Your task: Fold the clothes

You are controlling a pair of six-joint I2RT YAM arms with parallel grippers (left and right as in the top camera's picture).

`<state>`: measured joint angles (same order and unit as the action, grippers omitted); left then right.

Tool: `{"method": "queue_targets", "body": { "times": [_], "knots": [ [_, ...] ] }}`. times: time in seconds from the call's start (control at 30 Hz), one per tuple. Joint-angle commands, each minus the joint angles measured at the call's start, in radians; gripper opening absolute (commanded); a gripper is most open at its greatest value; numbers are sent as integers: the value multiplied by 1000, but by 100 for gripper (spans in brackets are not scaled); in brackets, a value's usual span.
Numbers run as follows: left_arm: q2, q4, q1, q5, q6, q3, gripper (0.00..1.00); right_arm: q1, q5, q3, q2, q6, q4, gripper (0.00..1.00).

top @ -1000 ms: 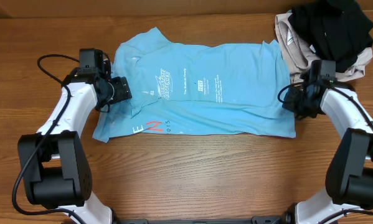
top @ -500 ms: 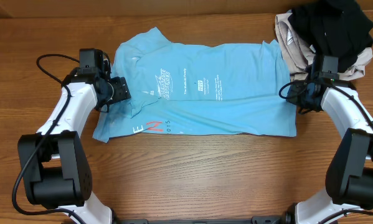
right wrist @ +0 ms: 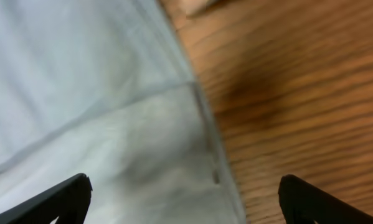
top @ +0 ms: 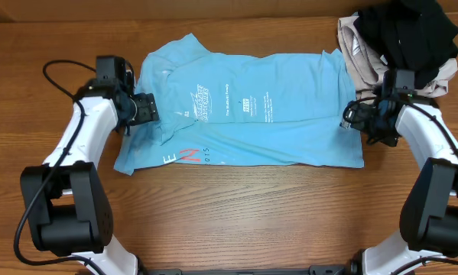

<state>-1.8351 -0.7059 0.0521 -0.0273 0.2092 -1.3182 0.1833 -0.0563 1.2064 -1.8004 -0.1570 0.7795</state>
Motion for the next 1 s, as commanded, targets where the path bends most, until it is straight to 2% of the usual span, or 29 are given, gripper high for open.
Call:
{"method": "queue_targets", "body": {
  "times": [0.0, 0.13, 0.23, 0.3, 0.4, 0.5, 0.53, 0.57, 0.6, 0.63, 0.7, 0.77, 0.8, 0.83, 0.97],
  "knots": [
    [-4, -87, 2, -7, -32, -171, 86, 4, -129, 126, 3, 2, 64, 100],
    [-4, -187, -8, -77, -94, -303, 86, -6, -182, 220, 3, 8, 137, 100],
    [-4, -263, -21, -77, -98, -347, 86, -27, -193, 238, 3, 8, 173, 100],
    [-5, -319, -27, -79, -97, -345, 81, -46, -188, 229, 3, 7, 202, 100],
    [-9, -400, -40, -94, -97, -324, 65, -75, -188, 201, 3, 7, 237, 100],
    [-9, -435, -60, -109, -91, -268, 19, -97, -174, 156, 3, -15, 245, 100],
    [-9, -433, -68, -109, -80, -238, 10, -103, -168, 137, 3, -27, 239, 100],
    [-9, -425, -76, -108, -71, -210, 4, -105, -165, 120, 3, -27, 232, 99],
    [-9, -411, -84, -108, -70, -175, 4, -108, -163, 100, 3, -27, 220, 97],
    [-9, -397, -90, -108, -64, -147, 4, -108, -162, 84, 3, -27, 209, 93],
    [-9, -353, -99, -103, -36, -79, 4, -108, -156, 51, 3, -27, 171, 70],
    [-9, -301, -99, -104, -8, -20, 4, -108, -134, 25, 3, -27, 131, 25],
    [-9, -273, -99, -104, 2, 6, 4, -108, -122, 14, 3, -27, 111, 13],
    [-9, -242, -99, -104, 12, 32, 4, -108, -113, 5, 3, -27, 94, 5],
    [-9, -127, -99, -88, 24, 113, 4, -109, -90, -23, 3, -26, 39, 4]
  ]
}}
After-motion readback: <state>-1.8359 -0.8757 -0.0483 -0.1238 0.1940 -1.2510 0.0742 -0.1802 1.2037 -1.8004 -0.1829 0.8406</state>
